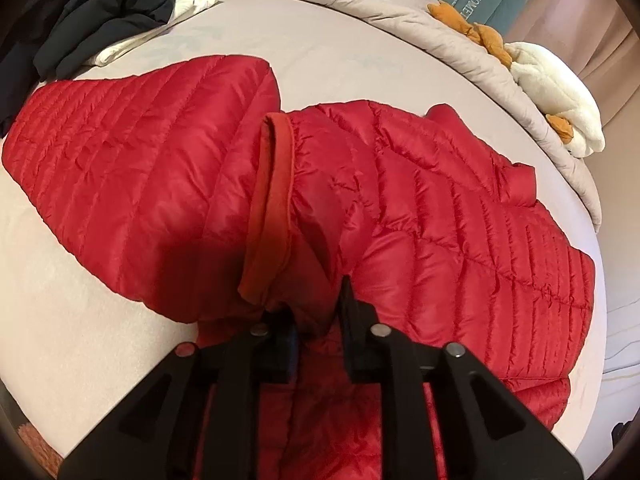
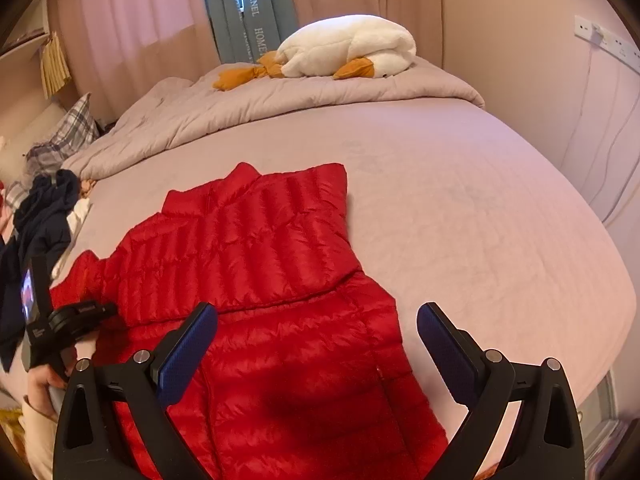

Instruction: Fold large clothes

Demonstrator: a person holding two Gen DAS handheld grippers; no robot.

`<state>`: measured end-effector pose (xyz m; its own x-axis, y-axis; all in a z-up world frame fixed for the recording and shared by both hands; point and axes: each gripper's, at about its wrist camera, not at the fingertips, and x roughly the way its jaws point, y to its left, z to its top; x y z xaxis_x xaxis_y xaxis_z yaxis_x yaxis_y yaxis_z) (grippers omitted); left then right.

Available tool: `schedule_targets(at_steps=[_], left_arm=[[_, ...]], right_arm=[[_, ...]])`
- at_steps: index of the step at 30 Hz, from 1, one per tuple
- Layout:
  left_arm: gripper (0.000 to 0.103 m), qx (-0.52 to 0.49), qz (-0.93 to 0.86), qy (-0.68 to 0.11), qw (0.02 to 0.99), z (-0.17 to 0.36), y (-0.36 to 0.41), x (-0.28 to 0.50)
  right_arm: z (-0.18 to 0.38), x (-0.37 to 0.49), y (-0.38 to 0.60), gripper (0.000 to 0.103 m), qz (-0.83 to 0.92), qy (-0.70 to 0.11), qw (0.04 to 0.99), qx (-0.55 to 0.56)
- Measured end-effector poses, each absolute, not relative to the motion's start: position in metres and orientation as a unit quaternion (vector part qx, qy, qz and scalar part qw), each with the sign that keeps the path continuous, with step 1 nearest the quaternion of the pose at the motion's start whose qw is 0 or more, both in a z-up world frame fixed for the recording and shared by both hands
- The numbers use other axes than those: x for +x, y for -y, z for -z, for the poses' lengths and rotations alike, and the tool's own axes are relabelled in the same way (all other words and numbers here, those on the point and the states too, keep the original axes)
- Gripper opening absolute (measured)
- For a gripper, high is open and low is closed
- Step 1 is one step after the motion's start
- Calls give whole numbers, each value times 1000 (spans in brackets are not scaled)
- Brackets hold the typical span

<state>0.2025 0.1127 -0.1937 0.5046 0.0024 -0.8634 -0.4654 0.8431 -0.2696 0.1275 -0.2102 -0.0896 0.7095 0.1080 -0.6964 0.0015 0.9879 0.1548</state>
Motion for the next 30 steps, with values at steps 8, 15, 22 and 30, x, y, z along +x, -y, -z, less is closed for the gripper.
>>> schedule_targets(at_steps=[8, 15, 22, 30], left_arm=[[57, -255, -138, -480, 828, 183, -113, 195], [72, -261, -130, -452, 843, 151, -112, 174], [90, -255, -126, -412, 865, 106, -114, 146], [103, -259, -143, -363, 884, 68, -130, 105]], right_arm=[[90, 126, 207, 99, -32, -381, 921, 71], [84, 118, 203, 99, -39, -370, 926, 67], [74, 115, 193, 99, -53, -358, 930, 60], [51, 107, 181, 99, -96, -318, 942, 55]])
